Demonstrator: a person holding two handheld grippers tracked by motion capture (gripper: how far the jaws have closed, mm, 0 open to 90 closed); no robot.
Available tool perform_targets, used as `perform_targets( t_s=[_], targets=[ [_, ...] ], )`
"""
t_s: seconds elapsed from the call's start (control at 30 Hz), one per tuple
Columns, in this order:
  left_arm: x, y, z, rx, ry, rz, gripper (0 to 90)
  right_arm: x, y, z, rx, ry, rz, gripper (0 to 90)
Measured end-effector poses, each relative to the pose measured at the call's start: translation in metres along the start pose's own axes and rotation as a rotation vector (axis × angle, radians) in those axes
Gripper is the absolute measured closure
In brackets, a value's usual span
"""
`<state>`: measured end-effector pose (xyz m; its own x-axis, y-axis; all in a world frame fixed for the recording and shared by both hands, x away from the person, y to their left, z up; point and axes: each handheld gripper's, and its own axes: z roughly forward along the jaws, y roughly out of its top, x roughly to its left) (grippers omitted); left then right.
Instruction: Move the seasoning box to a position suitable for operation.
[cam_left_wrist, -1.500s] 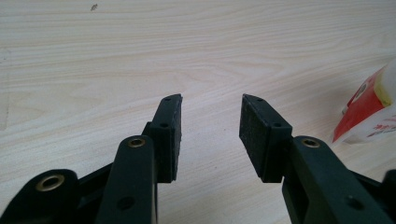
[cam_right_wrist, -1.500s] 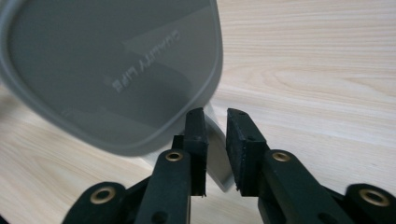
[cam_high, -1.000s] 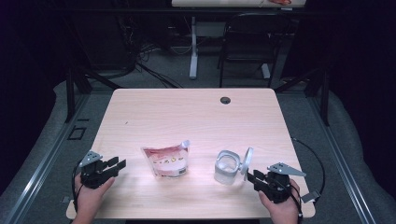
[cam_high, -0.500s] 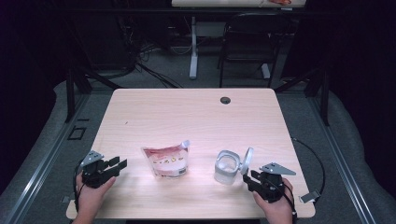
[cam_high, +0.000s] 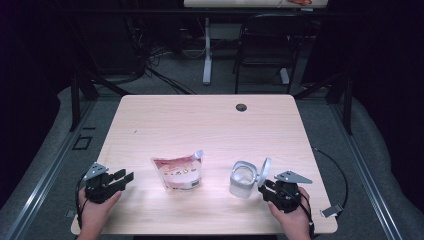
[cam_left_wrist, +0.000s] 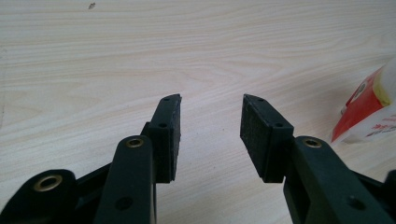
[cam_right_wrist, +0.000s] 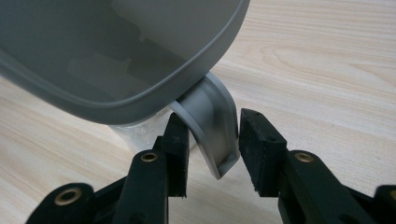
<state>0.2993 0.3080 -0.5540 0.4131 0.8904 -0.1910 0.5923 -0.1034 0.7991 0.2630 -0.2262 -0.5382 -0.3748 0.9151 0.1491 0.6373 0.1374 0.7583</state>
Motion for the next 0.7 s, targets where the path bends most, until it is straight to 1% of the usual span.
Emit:
perform_targets(
  t_s=[0.07,0.17,0.3,0.37,0.4,0.47,0.5,0.57,0.7],
  targets=[
    [0.0,0.0,-0.001,0.002,0.004,-0.001,58.3,0.0,0.0,0.0,-0.002,0.002,0.003,64.0],
    [0.001,-0.001,-0.003,-0.003,0.005,-0.003,58.3,-0.003,0.001,-0.002,-0.008,-0.008,0.007,63.9],
    [0.002,-0.002,-0.004,-0.005,0.01,-0.005,58.3,-0.01,0.002,-0.004,-0.023,-0.021,0.039,64.5],
    [0.002,-0.002,-0.004,-0.004,0.011,-0.004,58.3,-0.012,0.002,-0.004,-0.023,-0.025,0.042,65.0],
    [0.002,-0.002,-0.004,-0.003,0.011,-0.004,58.3,-0.015,0.003,-0.004,-0.024,-0.034,0.054,66.7],
    [0.002,-0.002,-0.004,-0.002,0.012,-0.003,58.3,-0.016,0.004,-0.004,-0.027,-0.037,0.061,67.3],
    [0.002,-0.002,-0.004,-0.002,0.012,-0.005,58.3,-0.018,0.005,-0.004,-0.028,-0.037,0.069,69.6],
    [0.002,-0.002,-0.005,0.003,0.011,-0.005,58.3,-0.019,0.005,-0.005,-0.023,-0.035,0.069,71.8],
    [0.003,-0.003,-0.005,-0.004,0.013,-0.007,58.3,-0.019,0.007,-0.004,-0.022,-0.034,0.068,75.2]
  ],
)
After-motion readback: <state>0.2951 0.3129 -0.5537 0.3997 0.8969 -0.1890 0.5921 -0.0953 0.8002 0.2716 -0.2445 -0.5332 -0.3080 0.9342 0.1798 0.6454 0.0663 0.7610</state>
